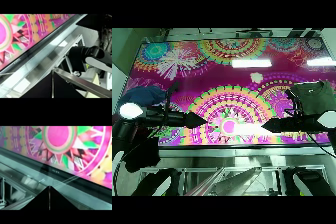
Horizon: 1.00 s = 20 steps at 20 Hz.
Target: Fold the shirts.
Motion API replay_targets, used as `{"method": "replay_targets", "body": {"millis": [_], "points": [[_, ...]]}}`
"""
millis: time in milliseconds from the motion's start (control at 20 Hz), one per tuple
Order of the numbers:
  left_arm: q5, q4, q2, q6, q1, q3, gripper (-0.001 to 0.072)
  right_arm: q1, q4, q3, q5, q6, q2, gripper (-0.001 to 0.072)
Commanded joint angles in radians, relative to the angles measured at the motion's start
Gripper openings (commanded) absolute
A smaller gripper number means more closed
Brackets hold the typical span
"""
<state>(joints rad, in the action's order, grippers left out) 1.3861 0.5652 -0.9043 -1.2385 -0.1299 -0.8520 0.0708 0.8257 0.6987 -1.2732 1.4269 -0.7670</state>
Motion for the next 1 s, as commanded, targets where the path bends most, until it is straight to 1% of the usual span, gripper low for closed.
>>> {"method": "replay_targets", "body": {"millis": [0,100,150,200,300,350,400,450,500,600,700,850,950], "points": [[0.001,0.001,0.001,0.0,-0.001,0.001,0.0011,0.001,0.0,0.0,0.001,0.001,0.0,0.0018],[0.0,0.021,0.001,0.0,0.015,-0.008,0.0009,0.001,0.0,0.0,0.001,0.001,0.0,0.0018],[0.015,0.069,0.0,-0.002,0.048,-0.036,0.0009,0.001,0.0,0.0,0.001,0.001,0.0,0.0018],[0.034,0.127,0.001,-0.009,0.096,-0.076,0.0009,0.001,0.0,0.0,0.001,0.001,0.0,0.0018],[0.053,0.227,0.001,-0.043,0.243,-0.182,0.0012,0.001,0.0,0.0,0.0,0.001,0.0,0.0018],[0.049,0.265,0.0,-0.043,0.321,-0.229,0.0083,0.001,0.0,0.0,0.0,0.001,0.0,0.0018],[0.02,0.312,0.0,-0.042,0.402,-0.269,0.0416,0.001,0.0,0.0,0.0,0.001,0.0,0.0018],[-0.031,0.365,-0.003,-0.047,0.474,-0.299,0.0718,0.001,0.0,0.0,0.001,0.001,0.0,0.0018],[-0.074,0.42,-0.023,-0.045,0.549,-0.335,0.0707,0.001,0.0,0.0,0.0,0.001,0.0,0.0018],[-0.103,0.499,-0.1,-0.035,0.672,-0.406,0.0713,0.001,0.0,0.0,0.001,0.001,0.0,0.0018],[-0.129,0.553,-0.232,0.003,0.768,-0.489,0.0714,0.001,0.0,0.0,0.001,0.001,-0.001,0.0018],[-0.202,0.567,-0.478,0.021,0.846,-0.617,0.0714,0.001,0.0,0.0,0.001,0.001,-0.001,0.0018],[-0.236,0.566,-0.647,0.027,0.857,-0.711,0.0714,0.001,0.0,0.0,0.001,0.001,-0.001,0.0018]]}}
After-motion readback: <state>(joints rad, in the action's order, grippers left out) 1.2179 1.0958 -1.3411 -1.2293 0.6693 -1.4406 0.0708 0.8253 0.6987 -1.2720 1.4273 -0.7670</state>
